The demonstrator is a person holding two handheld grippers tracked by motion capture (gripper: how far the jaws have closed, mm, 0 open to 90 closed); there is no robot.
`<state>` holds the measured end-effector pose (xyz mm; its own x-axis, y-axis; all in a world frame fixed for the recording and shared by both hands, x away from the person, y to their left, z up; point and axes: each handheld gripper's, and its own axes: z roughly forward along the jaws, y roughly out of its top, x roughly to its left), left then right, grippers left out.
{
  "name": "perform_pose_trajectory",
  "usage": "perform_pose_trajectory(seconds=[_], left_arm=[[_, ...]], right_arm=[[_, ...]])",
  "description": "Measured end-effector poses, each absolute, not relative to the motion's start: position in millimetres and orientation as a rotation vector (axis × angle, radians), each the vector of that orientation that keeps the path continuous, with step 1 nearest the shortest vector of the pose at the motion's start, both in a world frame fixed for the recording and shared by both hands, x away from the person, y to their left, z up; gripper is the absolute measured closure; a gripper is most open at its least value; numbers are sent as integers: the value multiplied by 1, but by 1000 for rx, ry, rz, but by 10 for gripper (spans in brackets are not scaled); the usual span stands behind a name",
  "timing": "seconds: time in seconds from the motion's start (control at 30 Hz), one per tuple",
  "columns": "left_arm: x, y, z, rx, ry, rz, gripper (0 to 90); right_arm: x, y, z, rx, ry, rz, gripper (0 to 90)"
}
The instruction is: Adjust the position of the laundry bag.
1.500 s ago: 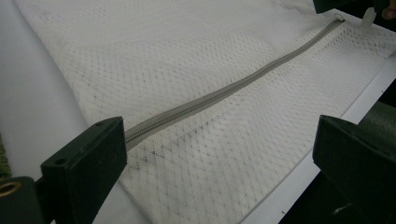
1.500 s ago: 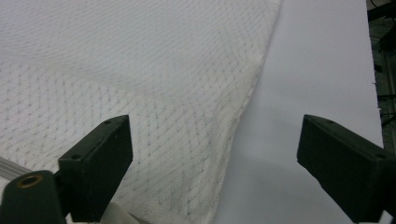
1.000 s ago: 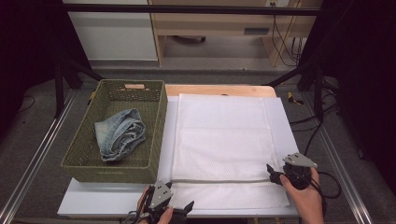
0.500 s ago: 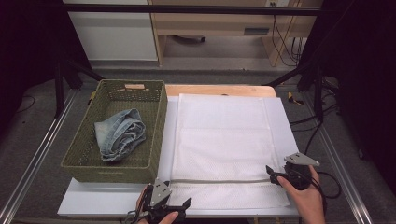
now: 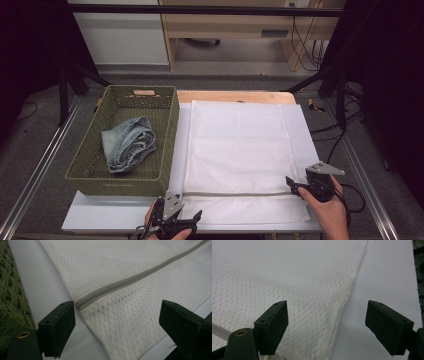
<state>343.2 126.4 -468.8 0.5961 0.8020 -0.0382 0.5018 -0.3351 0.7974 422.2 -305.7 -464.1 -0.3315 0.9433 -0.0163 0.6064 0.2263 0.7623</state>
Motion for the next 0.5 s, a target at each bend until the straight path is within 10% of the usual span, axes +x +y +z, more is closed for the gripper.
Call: perform_pose_trajectory(seconds=[0.5], left_arm=[[346,127,-472,2040,1080,494,235]], right_arm=[[432,-312,-477,1513,2057,861,471]])
